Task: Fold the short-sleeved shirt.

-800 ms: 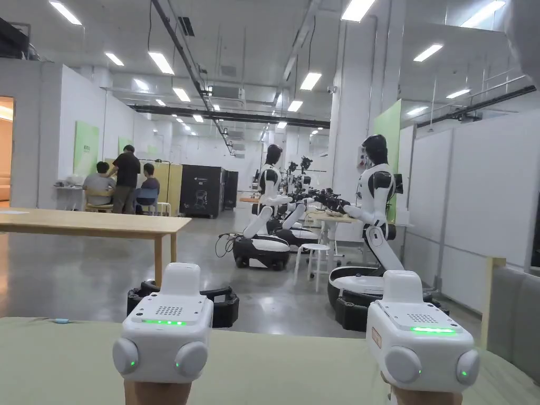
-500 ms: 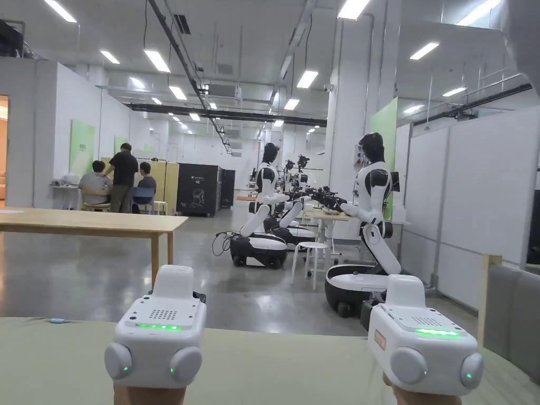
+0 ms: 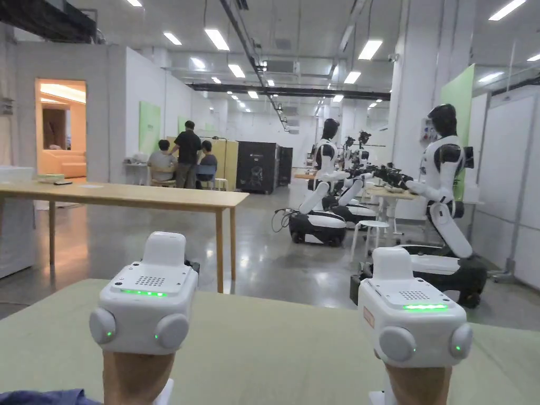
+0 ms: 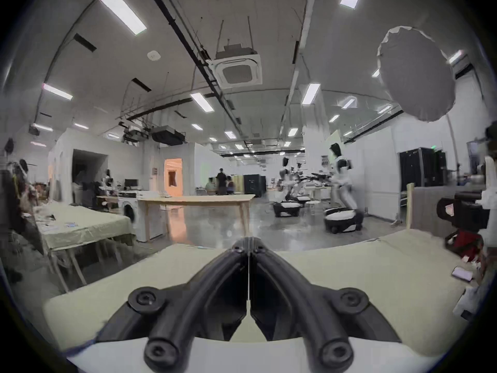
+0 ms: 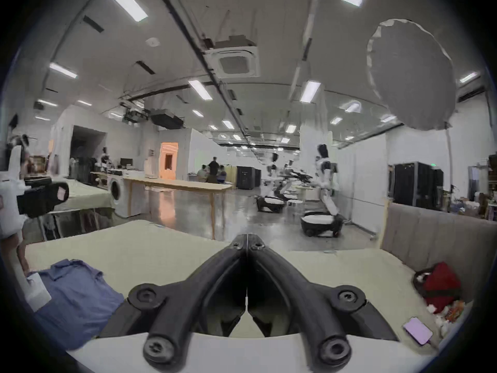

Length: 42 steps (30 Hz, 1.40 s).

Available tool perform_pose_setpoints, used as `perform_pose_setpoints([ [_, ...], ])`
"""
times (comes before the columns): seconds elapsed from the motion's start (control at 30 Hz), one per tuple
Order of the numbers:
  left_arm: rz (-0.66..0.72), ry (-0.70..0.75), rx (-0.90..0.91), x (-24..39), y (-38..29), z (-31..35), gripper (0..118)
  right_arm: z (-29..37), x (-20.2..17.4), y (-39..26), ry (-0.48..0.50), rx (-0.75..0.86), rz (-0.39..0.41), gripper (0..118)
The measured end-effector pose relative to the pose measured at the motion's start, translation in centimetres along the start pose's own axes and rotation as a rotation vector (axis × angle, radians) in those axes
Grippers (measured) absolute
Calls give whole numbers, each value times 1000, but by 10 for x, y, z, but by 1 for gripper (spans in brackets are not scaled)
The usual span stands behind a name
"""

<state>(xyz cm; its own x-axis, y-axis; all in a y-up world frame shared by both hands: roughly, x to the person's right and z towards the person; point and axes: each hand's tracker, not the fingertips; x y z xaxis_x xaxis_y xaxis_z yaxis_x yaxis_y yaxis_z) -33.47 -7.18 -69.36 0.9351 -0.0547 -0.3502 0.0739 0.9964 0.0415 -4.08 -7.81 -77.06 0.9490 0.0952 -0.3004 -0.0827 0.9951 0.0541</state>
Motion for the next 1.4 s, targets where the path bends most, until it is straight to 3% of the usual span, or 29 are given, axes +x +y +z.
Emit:
perform_pose_setpoints([
  [0.07, 5, 80, -25, -45, -4, 10, 0, -9, -43, 2, 83, -17, -38, 0],
  [0.2, 15, 166, -69, -121, -12, 32, 0, -12, -113, 3, 202, 5, -30, 0],
  [0.33, -79, 196, -97, -144, -17, 44, 0, -17, -142, 1, 263, 6, -3, 0],
  [0.5, -96, 110, -224, -143, -26, 28, 0, -12, -134, -1, 286, -21, -52, 0],
  [0.6, -60, -112, -601, -149, -47, -14, 0, -16, -121, -10, 294, -40, -65, 0],
  [0.7, -39, -199, -894, -151, -96, -49, 0, -12, -112, -25, 306, -49, -50, 0],
  [0.87, -11, -233, -978, -158, -185, -87, 2, 6, -100, -52, 434, -145, -116, 0],
  [0.9, -15, -224, -974, -155, -200, -88, 16, 7, -100, -60, 433, -158, -107, 0],
  [0.93, -17, -223, -983, -156, -215, -95, 44, 9, -100, -67, 441, -164, -81, 0],
  [0.97, -19, -206, -1019, -156, -228, -101, 96, 10, -100, -73, 448, -167, -62, 0],
  [1.0, -8, -196, -1037, -159, -239, -108, 110, 12, -100, -79, 452, -168, -46, 0],
  [1.07, 26, -191, -1004, -162, -252, -120, 105, 12, -99, -87, 467, -172, -34, 0],
  [1.23, -56, -152, -1063, -159, -276, -136, 107, 10, -103, -99, 506, -192, -35, 0],
  [1.4, -16, -165, -1072, -162, -297, -140, 107, 5, -105, -106, 516, -214, -56, 0],
])
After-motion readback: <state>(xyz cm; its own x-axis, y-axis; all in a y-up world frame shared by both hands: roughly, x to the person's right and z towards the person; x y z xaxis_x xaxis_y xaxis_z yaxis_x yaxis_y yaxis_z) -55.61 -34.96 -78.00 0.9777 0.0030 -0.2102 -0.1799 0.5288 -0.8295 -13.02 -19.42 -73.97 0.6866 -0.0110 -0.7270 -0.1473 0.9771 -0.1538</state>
